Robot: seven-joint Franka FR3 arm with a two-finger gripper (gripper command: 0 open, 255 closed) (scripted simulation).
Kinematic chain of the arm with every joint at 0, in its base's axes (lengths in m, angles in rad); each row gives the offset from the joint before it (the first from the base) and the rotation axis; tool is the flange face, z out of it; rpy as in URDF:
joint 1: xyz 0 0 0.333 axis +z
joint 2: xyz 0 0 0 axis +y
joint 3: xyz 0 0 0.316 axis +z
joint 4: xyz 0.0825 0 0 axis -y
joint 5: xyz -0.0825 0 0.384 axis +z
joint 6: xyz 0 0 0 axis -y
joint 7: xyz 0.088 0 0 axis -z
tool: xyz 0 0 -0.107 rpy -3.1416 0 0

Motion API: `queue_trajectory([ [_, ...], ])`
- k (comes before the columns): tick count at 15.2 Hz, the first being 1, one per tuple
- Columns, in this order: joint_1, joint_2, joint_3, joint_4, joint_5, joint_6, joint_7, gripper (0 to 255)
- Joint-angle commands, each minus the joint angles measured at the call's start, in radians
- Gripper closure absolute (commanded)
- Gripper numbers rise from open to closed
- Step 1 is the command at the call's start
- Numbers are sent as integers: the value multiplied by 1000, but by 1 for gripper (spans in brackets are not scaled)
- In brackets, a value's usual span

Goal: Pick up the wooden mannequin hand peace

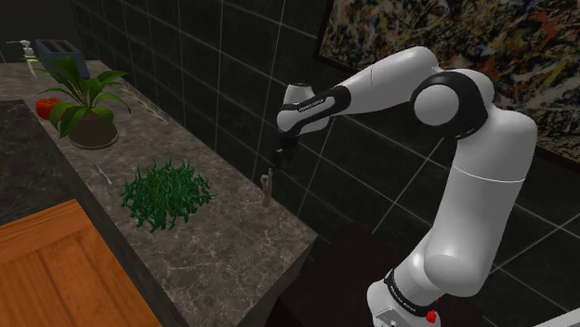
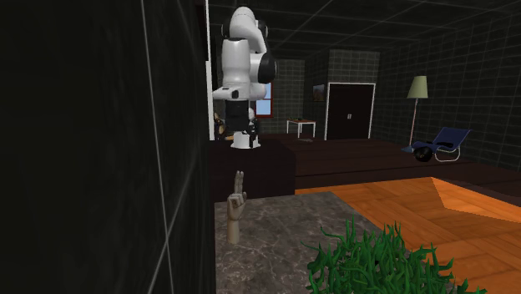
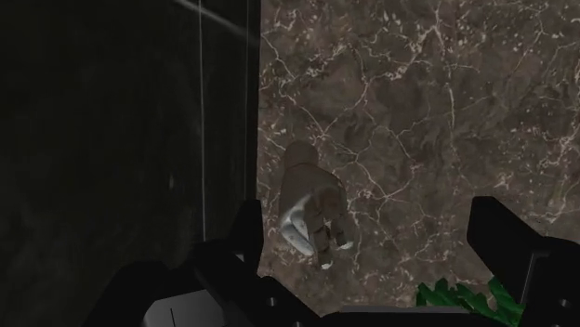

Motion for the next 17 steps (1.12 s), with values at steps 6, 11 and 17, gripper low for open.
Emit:
queue_trajectory([
  [6,-25,293,22,273,30,-3,-31,0],
  [11,-38,467,34,456,37,-25,-39,0],
  [17,-41,529,38,478,41,16,-40,0],
])
